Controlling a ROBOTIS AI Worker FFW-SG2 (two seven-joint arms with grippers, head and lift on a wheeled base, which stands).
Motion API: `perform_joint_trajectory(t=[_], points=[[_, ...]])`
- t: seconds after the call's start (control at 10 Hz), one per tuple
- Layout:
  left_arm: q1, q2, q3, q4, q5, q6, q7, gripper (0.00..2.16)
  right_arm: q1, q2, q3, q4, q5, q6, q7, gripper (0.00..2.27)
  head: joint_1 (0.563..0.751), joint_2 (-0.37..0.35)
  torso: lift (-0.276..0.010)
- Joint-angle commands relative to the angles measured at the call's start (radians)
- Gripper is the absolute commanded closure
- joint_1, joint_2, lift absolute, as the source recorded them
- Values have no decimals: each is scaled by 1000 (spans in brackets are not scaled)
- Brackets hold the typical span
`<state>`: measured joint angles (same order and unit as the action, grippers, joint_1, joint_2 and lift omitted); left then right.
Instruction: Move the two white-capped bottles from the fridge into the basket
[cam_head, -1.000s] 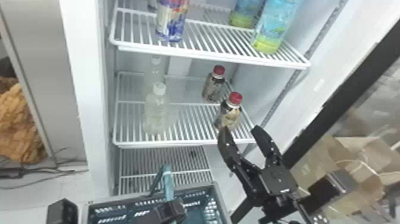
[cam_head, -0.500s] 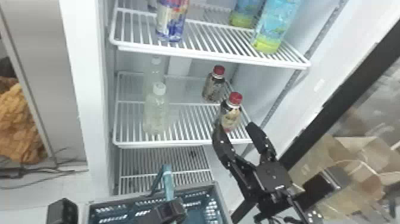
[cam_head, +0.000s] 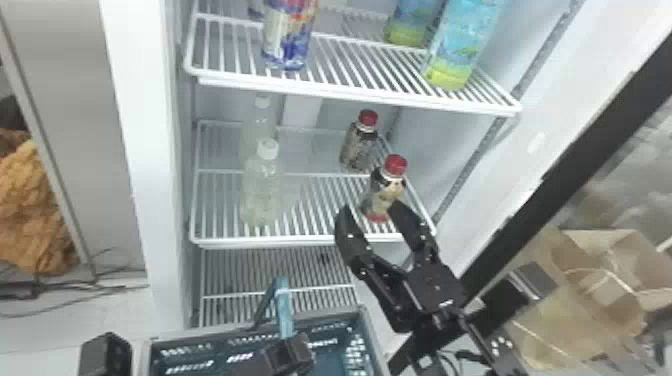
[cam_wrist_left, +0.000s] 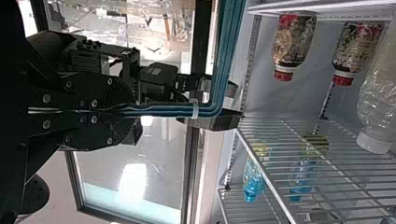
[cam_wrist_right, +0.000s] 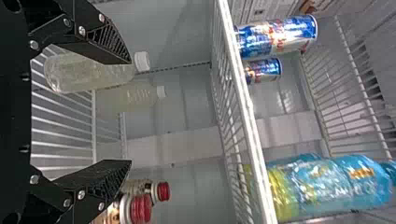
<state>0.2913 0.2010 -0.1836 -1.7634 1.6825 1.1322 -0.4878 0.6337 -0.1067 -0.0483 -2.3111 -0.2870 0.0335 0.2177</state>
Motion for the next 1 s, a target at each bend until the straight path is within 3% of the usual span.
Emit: perform_joint_trajectory(t=[0.0, 0.3, 0.6, 0.9], points=[[-2, 1, -2, 0, -1, 2, 0, 1119, -30, -10, 18, 15, -2, 33, 9, 311, 695, -350, -260], [1, 1, 4, 0, -1, -1, 0, 1119, -91, -34, 68, 49, -18, 109, 26, 300, 695, -350, -260], [1, 0, 4, 0, -1, -1, 0, 1119, -160, -44, 96, 89, -16, 146, 38, 113, 695, -313, -260], [1, 0, 2, 0, -1, -3, 0, 1119, -248, -59, 130, 179, 6, 148, 38, 82, 695, -283, -260]])
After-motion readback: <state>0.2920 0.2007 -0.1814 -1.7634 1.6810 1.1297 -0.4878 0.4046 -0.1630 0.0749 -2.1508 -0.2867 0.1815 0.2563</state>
